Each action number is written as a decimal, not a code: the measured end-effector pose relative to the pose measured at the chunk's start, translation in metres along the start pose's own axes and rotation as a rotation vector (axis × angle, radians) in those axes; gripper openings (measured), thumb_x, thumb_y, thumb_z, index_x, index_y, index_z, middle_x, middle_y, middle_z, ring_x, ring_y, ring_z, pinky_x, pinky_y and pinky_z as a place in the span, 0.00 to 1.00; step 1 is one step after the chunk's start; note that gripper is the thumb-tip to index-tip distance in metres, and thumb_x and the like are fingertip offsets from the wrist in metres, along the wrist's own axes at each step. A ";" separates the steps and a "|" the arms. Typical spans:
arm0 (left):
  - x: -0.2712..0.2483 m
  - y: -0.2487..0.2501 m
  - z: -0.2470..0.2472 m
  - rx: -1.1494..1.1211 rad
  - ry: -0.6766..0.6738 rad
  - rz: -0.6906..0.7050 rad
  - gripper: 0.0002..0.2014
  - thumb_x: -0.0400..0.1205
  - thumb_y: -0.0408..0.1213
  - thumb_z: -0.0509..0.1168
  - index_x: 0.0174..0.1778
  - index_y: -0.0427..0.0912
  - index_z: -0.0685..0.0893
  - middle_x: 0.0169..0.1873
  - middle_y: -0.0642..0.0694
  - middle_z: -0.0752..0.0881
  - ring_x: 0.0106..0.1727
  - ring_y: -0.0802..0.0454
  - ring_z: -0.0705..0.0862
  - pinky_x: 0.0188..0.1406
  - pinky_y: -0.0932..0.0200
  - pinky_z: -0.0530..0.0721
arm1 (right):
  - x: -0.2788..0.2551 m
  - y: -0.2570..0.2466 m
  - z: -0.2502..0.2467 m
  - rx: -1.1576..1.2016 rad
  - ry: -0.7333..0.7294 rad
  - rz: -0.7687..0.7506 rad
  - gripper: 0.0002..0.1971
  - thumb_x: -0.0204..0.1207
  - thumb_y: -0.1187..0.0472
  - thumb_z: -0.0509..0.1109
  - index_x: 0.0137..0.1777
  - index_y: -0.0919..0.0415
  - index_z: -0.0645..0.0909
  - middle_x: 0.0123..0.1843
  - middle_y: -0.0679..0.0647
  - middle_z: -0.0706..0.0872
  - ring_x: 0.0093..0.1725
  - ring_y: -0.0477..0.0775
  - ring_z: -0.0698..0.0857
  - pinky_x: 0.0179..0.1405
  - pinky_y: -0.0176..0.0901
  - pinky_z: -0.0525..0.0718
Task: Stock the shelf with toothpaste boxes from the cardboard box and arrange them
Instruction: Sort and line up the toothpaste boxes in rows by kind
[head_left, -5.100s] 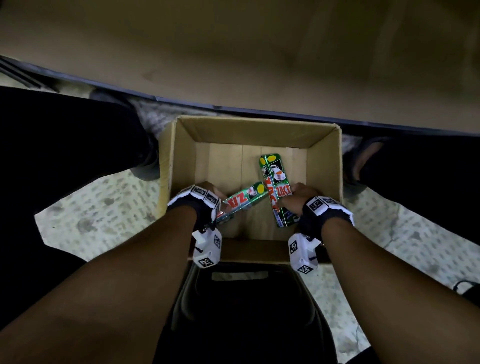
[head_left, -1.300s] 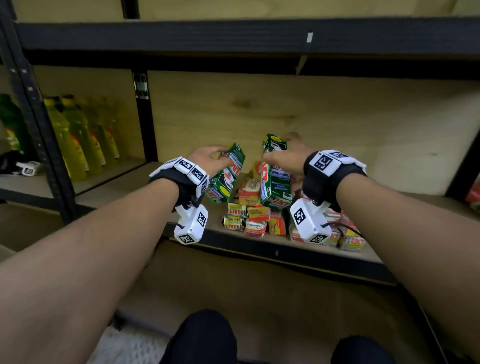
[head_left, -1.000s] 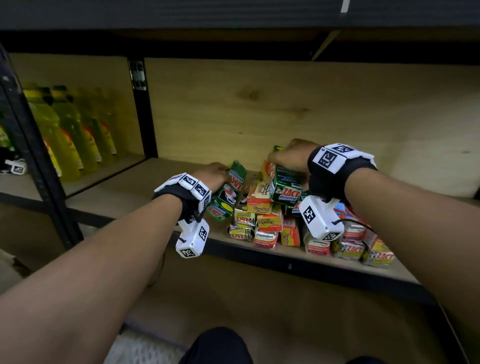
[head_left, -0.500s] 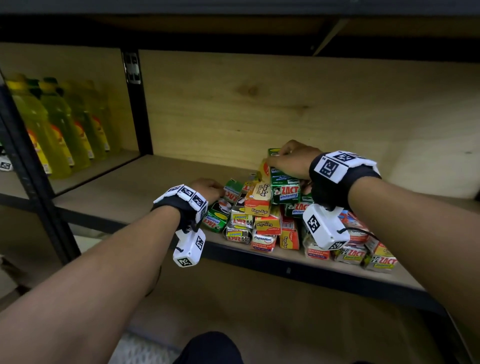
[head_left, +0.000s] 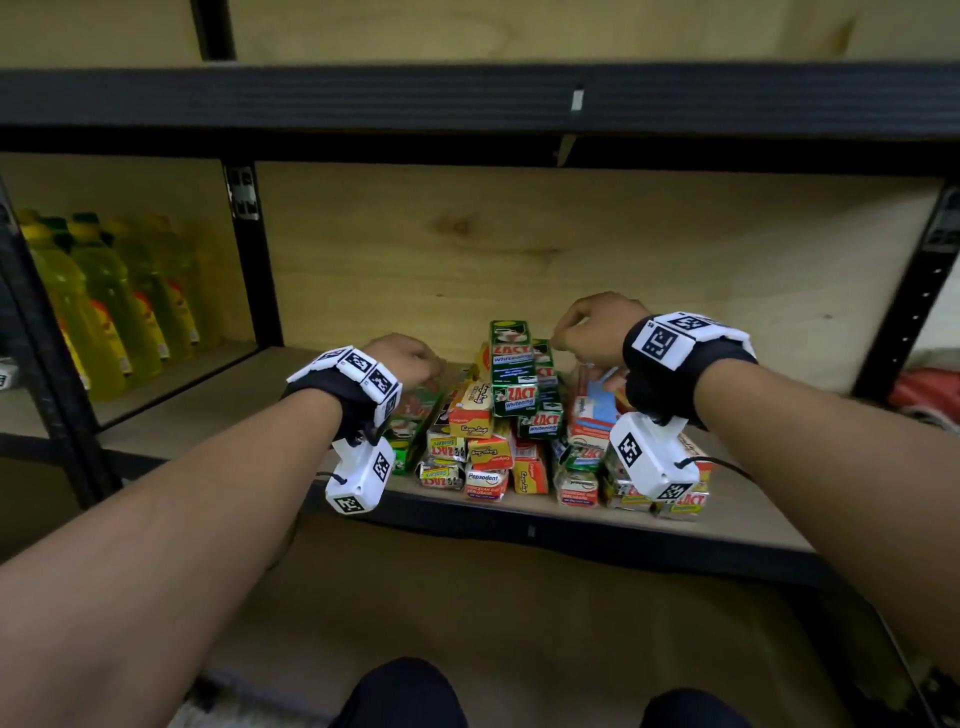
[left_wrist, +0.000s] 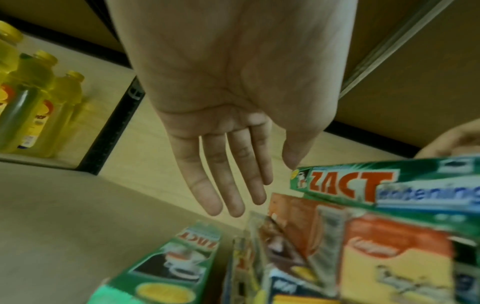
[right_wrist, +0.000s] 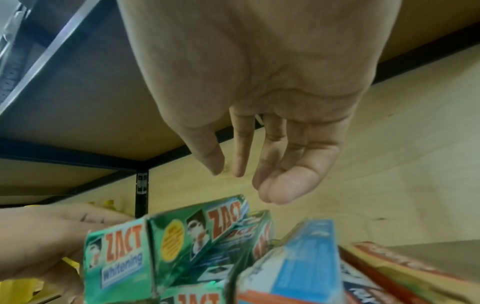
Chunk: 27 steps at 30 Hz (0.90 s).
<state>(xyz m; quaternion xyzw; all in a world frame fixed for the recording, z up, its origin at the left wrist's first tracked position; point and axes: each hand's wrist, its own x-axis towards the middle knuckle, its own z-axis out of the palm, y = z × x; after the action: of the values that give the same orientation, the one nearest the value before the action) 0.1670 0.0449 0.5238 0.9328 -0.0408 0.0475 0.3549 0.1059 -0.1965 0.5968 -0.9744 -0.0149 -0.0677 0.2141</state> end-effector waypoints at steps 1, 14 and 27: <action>-0.004 0.011 -0.001 -0.020 0.002 0.024 0.10 0.83 0.50 0.66 0.50 0.50 0.88 0.45 0.52 0.93 0.41 0.47 0.92 0.46 0.49 0.91 | -0.005 0.004 -0.006 -0.002 -0.002 0.009 0.14 0.81 0.54 0.67 0.58 0.61 0.87 0.54 0.60 0.90 0.52 0.63 0.91 0.56 0.59 0.90; -0.032 0.153 0.026 0.158 -0.029 0.409 0.11 0.82 0.52 0.67 0.50 0.51 0.90 0.43 0.53 0.91 0.45 0.54 0.88 0.47 0.59 0.85 | -0.051 0.084 -0.055 0.006 0.004 0.186 0.11 0.81 0.57 0.69 0.56 0.62 0.88 0.50 0.58 0.92 0.49 0.63 0.92 0.47 0.53 0.90; -0.009 0.174 0.100 0.706 -0.312 0.557 0.18 0.82 0.53 0.67 0.64 0.48 0.85 0.59 0.48 0.84 0.56 0.50 0.81 0.47 0.62 0.74 | -0.045 0.141 -0.025 -0.025 -0.168 0.281 0.14 0.80 0.51 0.70 0.59 0.59 0.85 0.54 0.58 0.90 0.48 0.61 0.93 0.54 0.57 0.91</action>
<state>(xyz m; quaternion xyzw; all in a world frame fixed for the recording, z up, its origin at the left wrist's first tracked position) 0.1450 -0.1505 0.5628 0.9460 -0.3233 0.0111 -0.0205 0.0665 -0.3351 0.5548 -0.9717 0.1045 0.0444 0.2073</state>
